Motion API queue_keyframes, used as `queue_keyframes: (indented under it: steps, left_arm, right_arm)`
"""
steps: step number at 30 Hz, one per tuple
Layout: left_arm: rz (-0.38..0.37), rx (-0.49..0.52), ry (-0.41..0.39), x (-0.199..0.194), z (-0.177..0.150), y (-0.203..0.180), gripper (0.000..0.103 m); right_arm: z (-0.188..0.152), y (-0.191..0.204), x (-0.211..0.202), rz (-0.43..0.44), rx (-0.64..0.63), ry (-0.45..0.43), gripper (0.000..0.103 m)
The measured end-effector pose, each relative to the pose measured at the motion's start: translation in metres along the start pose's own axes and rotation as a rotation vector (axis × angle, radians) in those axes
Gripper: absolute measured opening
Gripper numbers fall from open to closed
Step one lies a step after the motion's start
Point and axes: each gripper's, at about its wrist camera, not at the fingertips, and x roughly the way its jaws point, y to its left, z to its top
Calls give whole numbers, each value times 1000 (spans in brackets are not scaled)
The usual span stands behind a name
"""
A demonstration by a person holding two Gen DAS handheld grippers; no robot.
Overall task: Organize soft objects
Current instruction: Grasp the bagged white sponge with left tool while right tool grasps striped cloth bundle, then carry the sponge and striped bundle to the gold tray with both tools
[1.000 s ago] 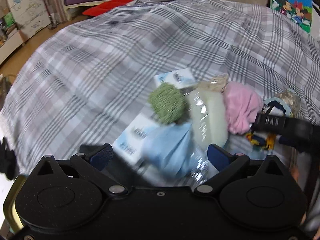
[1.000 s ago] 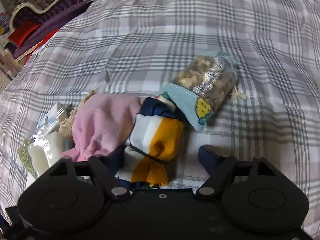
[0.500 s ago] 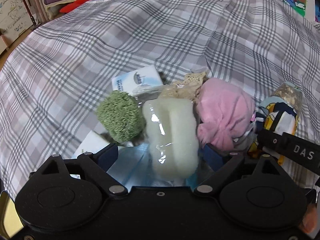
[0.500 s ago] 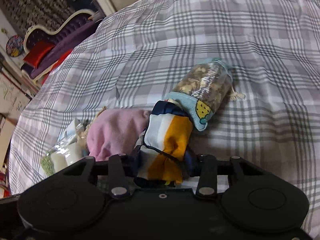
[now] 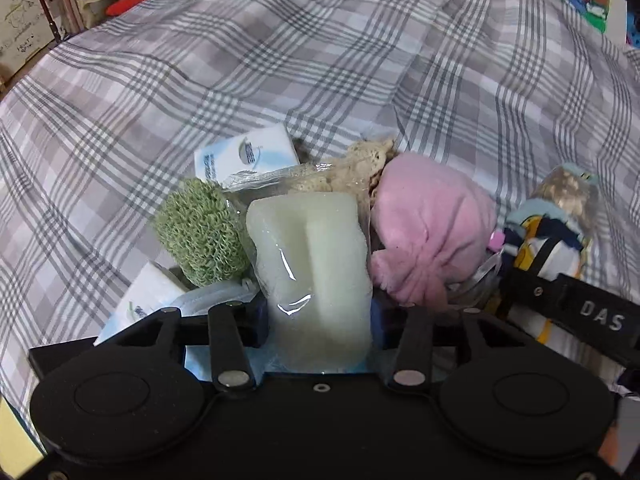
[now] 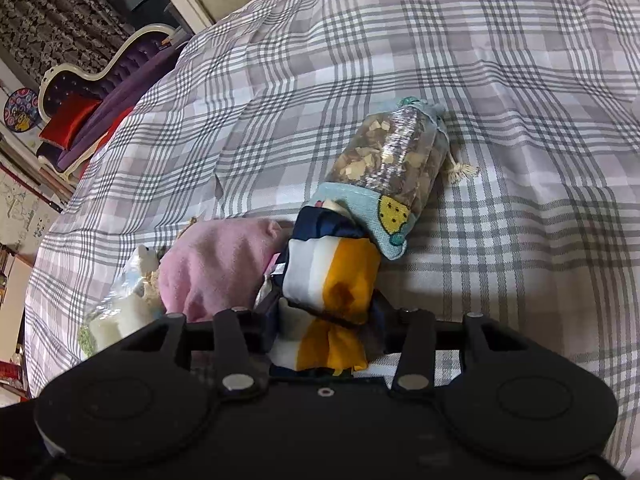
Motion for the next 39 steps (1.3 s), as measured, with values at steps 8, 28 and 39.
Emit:
queue_keyframes:
  steps: [8, 28, 39]
  left_arm:
    - [3, -37, -108, -47, 13, 5, 46]
    - [42, -165, -211, -181, -53, 93, 47]
    - [199, -380, -132, -195, -156, 195, 47]
  right_arm:
    - [3, 1, 3, -25, -3, -11, 62]
    - [0, 12, -14, 22, -76, -89, 40]
    - [-31, 51, -86, 142, -253, -378, 40]
